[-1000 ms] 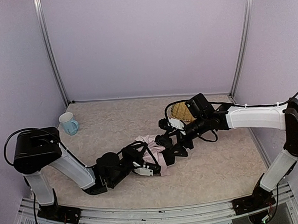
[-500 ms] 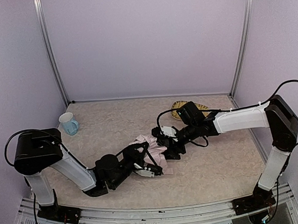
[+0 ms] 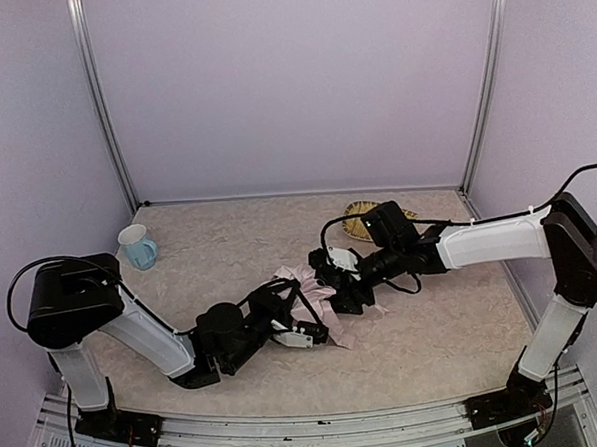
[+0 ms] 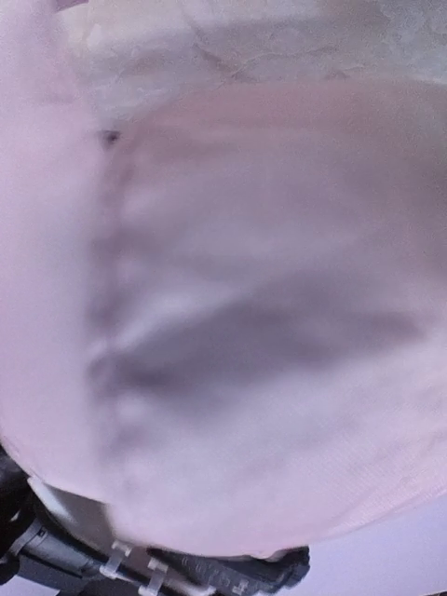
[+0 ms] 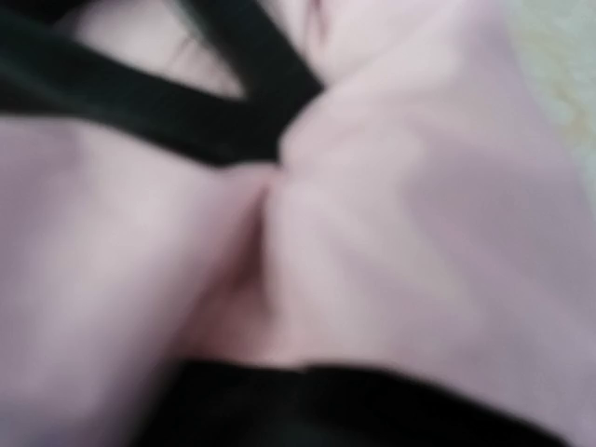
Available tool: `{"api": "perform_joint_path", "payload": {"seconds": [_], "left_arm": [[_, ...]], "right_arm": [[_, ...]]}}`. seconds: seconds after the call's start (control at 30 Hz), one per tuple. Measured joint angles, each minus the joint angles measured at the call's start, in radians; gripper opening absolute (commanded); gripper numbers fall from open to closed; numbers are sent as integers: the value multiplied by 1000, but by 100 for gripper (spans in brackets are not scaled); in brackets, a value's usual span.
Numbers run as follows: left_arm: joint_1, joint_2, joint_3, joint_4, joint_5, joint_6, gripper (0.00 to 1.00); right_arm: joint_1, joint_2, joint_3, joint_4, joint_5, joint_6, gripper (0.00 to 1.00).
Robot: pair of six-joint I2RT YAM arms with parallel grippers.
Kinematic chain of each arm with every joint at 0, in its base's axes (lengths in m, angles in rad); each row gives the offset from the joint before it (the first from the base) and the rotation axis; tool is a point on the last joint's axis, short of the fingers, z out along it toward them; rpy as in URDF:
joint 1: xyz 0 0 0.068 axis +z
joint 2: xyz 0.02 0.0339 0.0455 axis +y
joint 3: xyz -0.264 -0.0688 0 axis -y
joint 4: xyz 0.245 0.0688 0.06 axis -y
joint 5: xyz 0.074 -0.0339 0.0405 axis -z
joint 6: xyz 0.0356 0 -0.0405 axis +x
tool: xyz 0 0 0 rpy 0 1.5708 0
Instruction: Put away the umbrella
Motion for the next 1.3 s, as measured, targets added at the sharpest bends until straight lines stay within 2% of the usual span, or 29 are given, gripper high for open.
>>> {"api": "perform_joint_path", "payload": {"seconds": [0.3, 0.53, 0.63, 0.73, 0.87, 1.07, 1.13, 1.23, 1.3], "left_arm": [[23, 24, 15, -165, 9, -132, 0], [51, 109, 48, -294, 43, -259, 0], [56, 128, 65, -290, 56, -293, 0], [58, 145, 77, -286, 68, -315, 0], [59, 151, 78, -282, 79, -341, 0], [76, 151, 78, -293, 121, -403, 1], [83, 151, 79, -303, 147, -440, 12], [96, 150, 90, -335, 179, -500, 38], [111, 136, 108, -396, 214, -548, 47]], "right_arm": [[-58, -223, -143, 20, 50, 46, 89], [-105, -306, -126, -29, 65, 66, 92], [-100, -247, -100, 5, 26, 104, 92], [-84, -96, -9, 13, 13, 136, 100], [-29, 117, 106, -2, 15, 146, 100], [19, 210, 106, -35, 19, 124, 92], [27, 229, 107, -28, 37, 114, 86], [29, 252, 118, -21, 68, 104, 75], [30, 264, 129, -22, 82, 99, 71]]}}
